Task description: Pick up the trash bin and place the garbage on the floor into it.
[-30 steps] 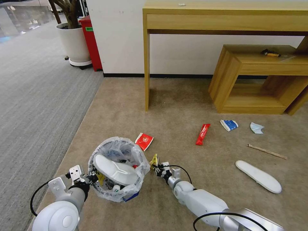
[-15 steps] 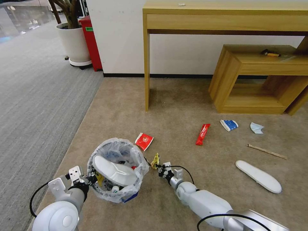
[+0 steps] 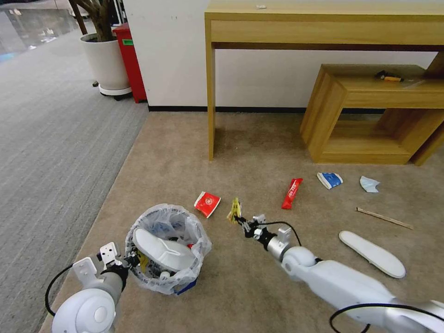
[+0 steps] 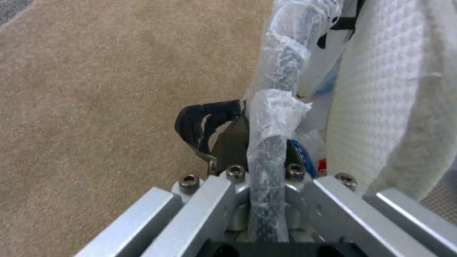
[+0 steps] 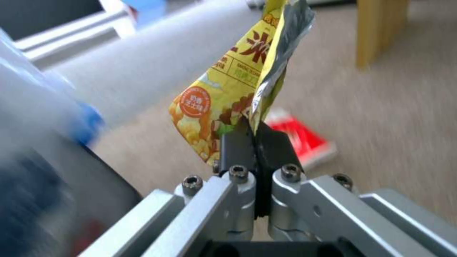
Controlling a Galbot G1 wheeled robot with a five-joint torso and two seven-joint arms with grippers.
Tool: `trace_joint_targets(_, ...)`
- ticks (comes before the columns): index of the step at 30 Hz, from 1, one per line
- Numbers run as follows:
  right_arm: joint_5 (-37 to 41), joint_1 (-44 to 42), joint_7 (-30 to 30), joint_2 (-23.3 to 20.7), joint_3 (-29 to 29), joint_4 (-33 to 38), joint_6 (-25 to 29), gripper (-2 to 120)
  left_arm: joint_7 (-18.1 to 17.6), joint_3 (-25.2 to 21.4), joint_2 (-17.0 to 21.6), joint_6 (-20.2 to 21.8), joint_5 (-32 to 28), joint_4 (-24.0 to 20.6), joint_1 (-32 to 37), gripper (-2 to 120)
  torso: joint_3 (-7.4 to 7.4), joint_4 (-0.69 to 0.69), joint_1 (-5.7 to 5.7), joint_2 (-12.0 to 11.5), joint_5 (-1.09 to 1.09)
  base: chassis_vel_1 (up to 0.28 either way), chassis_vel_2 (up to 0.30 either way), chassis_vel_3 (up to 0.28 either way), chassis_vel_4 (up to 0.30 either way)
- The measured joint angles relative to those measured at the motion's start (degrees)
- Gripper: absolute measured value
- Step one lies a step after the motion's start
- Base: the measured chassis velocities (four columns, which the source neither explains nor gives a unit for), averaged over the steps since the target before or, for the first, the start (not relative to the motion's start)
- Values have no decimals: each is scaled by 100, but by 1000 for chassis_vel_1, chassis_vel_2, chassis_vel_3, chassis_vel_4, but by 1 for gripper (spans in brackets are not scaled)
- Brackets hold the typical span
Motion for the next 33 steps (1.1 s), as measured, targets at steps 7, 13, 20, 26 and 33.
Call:
trace_joint_targets(7, 67, 258, 46, -684, -1, 1056, 28, 0, 4, 22, -21, -1, 56, -156, 70, 0, 0, -1, 0, 0, 1, 0, 0, 0, 0)
trace_joint_targets(13, 120, 482, 136, -1079, -47, 1816, -16, 0, 15, 6, -53, 0, 100, -213, 123, 0, 0, -1, 0, 0, 0, 0, 0, 0, 0)
trace_joint_targets(20, 148, 735, 285, -1341, -216, 2506, -71, 0, 28, 43, -56, -1, 133, -269, 161, 0, 0, 0, 0, 0, 0, 0, 0, 0, 0)
trace_joint_targets(26, 277, 1589, 377, -1222, -991, 2978, -123, 0, 39, 85, -63, 0, 160, -289, 170, 0, 0, 0, 0, 0, -1, 0, 0, 0, 0)
trace_joint_targets(33, 474, 2256, 417, -776, -1738, 2985, -123, 0, 38, 74, -101, 0, 173, -355, 164, 0, 1, -1, 0, 0, -2, 0, 0, 0, 0)
